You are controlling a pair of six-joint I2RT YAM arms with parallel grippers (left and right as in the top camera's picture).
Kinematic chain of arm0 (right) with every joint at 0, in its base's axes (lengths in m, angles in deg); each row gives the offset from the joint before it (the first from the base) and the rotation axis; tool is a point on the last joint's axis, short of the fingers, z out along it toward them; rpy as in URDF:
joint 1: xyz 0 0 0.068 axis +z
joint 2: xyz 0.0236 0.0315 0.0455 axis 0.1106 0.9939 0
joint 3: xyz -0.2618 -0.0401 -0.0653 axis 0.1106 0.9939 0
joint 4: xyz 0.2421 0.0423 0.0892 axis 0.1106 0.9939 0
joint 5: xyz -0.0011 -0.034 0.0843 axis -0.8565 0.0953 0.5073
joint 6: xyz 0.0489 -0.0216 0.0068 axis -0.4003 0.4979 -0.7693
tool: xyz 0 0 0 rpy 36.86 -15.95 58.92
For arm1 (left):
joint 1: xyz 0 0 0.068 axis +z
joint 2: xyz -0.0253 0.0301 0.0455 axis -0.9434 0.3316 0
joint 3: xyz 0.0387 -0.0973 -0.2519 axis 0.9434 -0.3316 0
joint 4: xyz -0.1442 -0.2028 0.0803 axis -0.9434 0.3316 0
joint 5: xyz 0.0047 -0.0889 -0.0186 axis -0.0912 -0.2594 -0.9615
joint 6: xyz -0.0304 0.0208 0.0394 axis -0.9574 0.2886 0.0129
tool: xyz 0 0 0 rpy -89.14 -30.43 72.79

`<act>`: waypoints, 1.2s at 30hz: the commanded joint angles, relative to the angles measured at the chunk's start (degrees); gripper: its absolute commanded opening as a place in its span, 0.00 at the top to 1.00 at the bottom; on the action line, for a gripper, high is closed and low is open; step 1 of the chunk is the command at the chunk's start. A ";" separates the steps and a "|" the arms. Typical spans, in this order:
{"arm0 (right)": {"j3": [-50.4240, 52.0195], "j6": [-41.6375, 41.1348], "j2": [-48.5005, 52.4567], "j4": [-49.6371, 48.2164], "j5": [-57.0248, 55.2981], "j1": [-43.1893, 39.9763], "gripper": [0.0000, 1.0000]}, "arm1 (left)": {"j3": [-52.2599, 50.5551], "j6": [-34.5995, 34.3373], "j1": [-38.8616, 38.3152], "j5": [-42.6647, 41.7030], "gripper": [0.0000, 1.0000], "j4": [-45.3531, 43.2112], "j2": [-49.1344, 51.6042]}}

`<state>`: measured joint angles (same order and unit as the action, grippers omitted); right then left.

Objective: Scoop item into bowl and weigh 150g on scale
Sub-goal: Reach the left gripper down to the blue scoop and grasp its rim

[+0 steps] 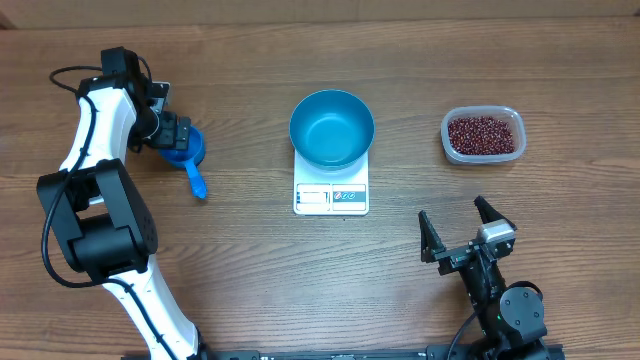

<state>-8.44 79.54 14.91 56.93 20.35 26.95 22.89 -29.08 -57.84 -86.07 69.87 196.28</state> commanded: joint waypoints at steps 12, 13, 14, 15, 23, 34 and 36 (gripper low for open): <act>0.61 -0.13 -0.42 -0.20 -0.59 -0.42 0.00 | -3.39 -1.07 0.04 -0.87 0.00 -1.68 0.74; 0.61 -0.13 -0.39 -0.20 -0.59 -0.42 0.00 | -3.41 -1.09 0.04 -0.87 0.01 -1.68 0.74; 0.61 -0.11 -0.42 -0.20 -0.59 -0.42 0.00 | -3.43 -1.18 0.04 -0.94 0.00 -1.66 0.74; 0.61 -0.11 -0.42 -0.20 -0.59 -0.42 0.00 | -3.50 -1.51 0.04 -1.11 0.00 -1.68 0.74; 0.61 -0.13 -0.42 -0.20 -0.59 -0.42 0.00 | -3.98 -1.51 0.04 -2.75 0.00 -1.75 0.74; 0.61 -0.13 -0.42 -0.20 -0.59 -0.42 0.00 | -7.17 -1.49 0.04 -2.60 0.00 -4.61 0.74; 0.61 -0.13 -0.42 -0.20 -0.59 -0.42 0.00 | -7.17 -1.49 0.04 -2.58 0.00 -4.74 0.74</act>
<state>-8.44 79.52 14.91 56.93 20.35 26.95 16.16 -29.96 -57.84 -88.01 65.50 196.28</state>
